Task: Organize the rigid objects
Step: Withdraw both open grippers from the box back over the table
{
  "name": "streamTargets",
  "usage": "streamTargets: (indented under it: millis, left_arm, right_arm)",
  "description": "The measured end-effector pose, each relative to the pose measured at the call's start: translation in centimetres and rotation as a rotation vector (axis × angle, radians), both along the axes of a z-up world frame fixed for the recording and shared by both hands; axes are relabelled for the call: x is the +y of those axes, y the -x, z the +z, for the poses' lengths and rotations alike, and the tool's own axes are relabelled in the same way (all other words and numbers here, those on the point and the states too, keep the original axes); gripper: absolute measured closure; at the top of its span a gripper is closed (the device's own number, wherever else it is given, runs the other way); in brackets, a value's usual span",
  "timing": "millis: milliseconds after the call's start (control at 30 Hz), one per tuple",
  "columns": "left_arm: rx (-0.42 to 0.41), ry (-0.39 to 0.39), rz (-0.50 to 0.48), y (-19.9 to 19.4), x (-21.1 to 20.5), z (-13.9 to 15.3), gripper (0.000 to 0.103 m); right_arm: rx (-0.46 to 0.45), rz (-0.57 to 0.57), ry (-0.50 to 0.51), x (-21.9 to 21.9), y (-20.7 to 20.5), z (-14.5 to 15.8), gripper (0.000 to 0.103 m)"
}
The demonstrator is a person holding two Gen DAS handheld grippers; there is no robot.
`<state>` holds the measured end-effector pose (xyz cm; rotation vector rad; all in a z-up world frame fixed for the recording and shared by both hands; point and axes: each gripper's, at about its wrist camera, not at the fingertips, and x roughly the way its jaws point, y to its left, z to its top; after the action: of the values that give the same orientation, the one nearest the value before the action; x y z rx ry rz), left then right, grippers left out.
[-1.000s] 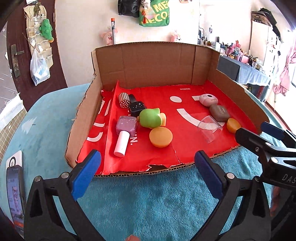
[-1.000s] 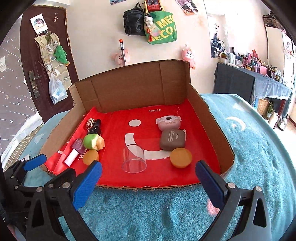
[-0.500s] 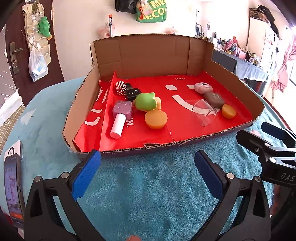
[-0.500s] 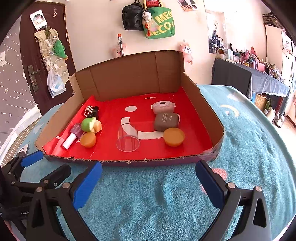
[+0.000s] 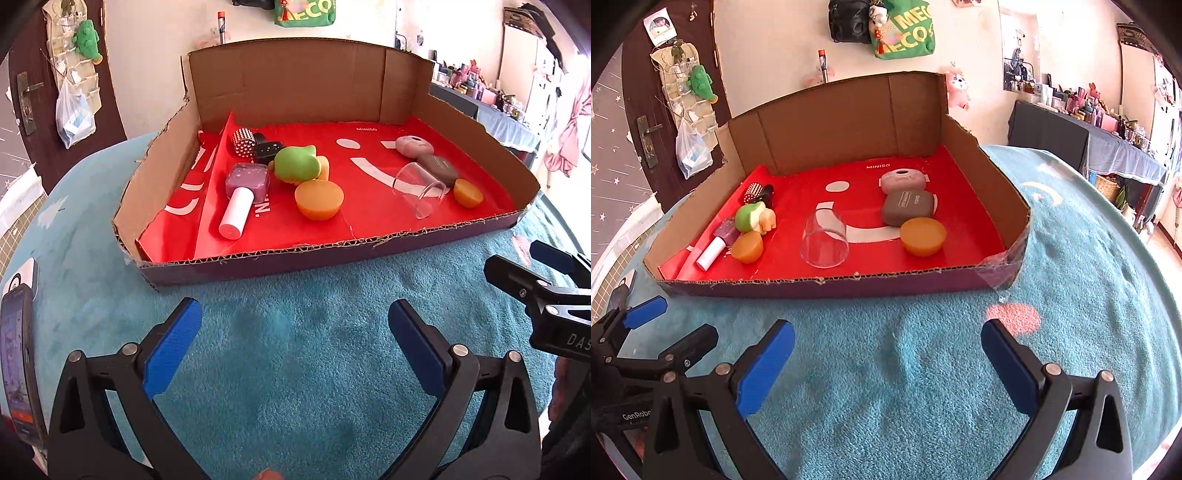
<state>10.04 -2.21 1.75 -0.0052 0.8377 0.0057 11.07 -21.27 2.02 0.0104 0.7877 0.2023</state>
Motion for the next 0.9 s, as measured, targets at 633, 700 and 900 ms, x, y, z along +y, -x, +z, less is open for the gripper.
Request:
streamTargets:
  millis: [633,700,900]
  left_arm:
    - [0.079,0.012,0.017,-0.6,0.5,-1.6,0.0]
    - [0.081,0.01,0.015,-0.7,0.4,-1.7,0.0]
    - [0.081,0.019,0.014,-0.7,0.5,-1.7,0.0]
  right_arm:
    - [0.055,-0.009,0.036,0.0,-0.2,-1.9,0.0]
    - [0.067,-0.009,0.035,0.0,-0.2,-2.1,0.0]
    - [0.081,-0.004,0.084,0.7,-0.2,-2.4,0.0]
